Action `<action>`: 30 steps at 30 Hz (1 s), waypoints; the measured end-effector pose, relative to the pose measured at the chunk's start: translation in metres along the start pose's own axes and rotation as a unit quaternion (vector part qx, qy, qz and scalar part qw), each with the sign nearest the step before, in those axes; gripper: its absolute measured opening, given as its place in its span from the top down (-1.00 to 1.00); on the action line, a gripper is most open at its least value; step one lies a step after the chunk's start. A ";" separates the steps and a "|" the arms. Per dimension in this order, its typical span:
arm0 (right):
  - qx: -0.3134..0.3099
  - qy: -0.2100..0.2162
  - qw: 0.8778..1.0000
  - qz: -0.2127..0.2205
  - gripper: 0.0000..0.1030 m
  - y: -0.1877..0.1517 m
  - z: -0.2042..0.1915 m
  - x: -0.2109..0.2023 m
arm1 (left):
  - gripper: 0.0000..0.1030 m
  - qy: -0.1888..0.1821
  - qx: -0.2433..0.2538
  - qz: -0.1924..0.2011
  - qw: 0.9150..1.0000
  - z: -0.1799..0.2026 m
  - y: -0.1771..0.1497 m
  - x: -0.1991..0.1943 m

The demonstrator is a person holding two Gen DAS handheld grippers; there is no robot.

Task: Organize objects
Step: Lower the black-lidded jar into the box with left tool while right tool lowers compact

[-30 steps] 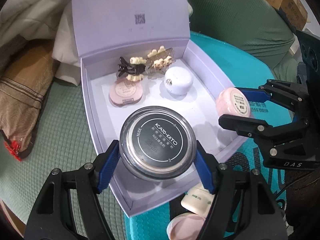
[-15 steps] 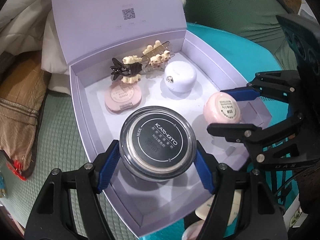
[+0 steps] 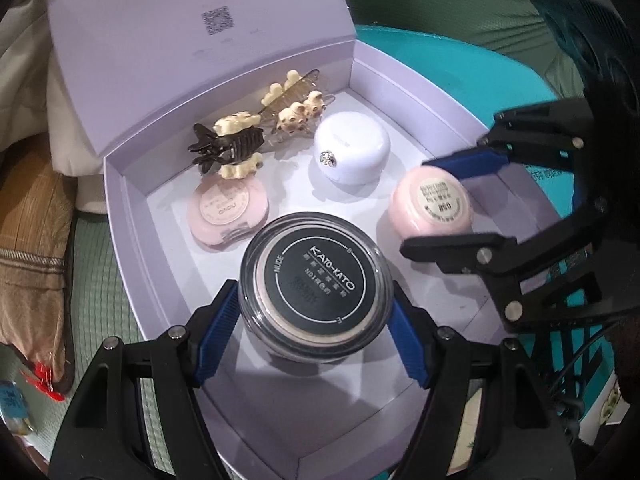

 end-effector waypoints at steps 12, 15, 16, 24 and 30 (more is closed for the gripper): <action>-0.008 -0.016 1.000 0.008 -0.01 0.010 0.007 0.008 | -0.36 0.011 0.020 -0.003 1.000 -0.004 0.007 0.009; -0.009 -0.020 1.000 0.009 -0.01 0.012 0.008 0.010 | -0.36 0.010 0.021 -0.007 1.000 -0.005 0.009 0.010; -0.009 -0.021 1.000 0.008 -0.01 0.013 0.009 0.011 | -0.37 0.009 0.023 -0.007 1.000 -0.005 0.009 0.010; -0.014 -0.027 1.000 0.005 -0.01 0.015 0.010 0.013 | -0.37 0.016 0.024 -0.014 0.999 -0.008 0.011 0.010; -0.014 -0.032 0.999 0.005 -0.01 0.015 0.012 0.014 | -0.37 0.026 0.020 -0.025 0.999 -0.012 0.017 0.013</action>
Point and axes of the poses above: each gripper's, at about its wrist camera, not at the fingertips, and x roughly the way its jaws point, z to its right, y to its top, the point moved 8 cm from there along x, roughly the way its jaws point, and after that the axes turned 7 degrees about -x, right-handed, at the moved point
